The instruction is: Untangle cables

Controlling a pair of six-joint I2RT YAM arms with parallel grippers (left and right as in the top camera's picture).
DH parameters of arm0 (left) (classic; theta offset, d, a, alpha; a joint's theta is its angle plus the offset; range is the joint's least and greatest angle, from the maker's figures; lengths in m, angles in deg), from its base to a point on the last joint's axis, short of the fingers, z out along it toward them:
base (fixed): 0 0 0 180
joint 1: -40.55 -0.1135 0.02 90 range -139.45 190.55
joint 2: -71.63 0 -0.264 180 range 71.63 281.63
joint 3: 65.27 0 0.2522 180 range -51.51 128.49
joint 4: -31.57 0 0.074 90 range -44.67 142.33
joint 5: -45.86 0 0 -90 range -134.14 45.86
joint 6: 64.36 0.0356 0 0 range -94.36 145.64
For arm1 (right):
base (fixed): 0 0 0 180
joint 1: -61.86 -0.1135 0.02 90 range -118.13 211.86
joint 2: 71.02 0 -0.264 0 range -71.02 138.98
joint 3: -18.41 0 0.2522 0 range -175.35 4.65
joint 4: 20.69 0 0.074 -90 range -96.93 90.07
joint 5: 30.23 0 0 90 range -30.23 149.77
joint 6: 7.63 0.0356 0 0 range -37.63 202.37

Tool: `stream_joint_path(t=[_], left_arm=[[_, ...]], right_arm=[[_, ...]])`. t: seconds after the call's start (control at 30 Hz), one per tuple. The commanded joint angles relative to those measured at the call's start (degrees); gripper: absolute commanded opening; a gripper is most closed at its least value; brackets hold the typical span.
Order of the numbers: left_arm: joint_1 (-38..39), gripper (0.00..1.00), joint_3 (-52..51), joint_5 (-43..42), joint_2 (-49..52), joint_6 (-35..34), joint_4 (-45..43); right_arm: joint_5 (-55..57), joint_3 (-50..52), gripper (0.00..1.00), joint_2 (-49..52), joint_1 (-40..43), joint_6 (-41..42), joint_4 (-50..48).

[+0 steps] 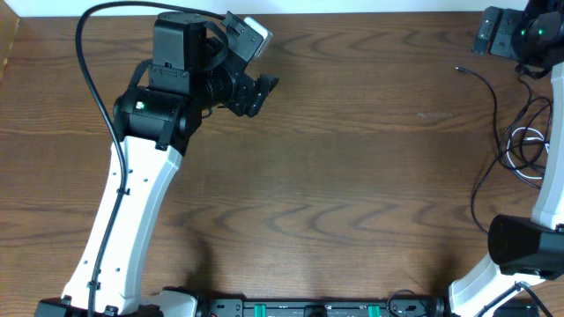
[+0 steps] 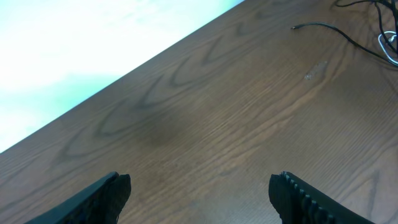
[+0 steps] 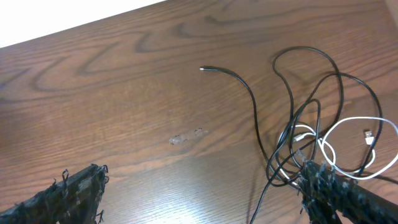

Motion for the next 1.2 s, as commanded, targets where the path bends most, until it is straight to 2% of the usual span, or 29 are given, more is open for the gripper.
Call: stream_joint_path(t=[0.0,0.5,0.77,0.93,1.17], left_arm=[[-0.24,0.76,0.20,0.31,0.48,0.76,-0.20],[-0.24,0.76,0.20,0.33,0.48,0.76,-0.22],[-0.24,0.76,0.20,0.33,0.44,0.76,-0.26],[-0.24,0.76,0.20,0.31,0.44,0.76,-0.26],[-0.24,0.76,0.20,0.31,0.42,0.76,-0.26]], right_arm=[[1.62,-0.33,0.97,0.50,-1.03,-0.37,-0.13],[1.92,-0.33,0.96,0.50,-1.42,-0.42,-0.02],[9.38,-0.17,0.97,0.55,-1.11,1.73,1.64],[13.40,4.37,0.97,0.59,-0.22,4.35,1.64],[13.44,16.72,0.96,0.61,1.51,4.61,-3.32]])
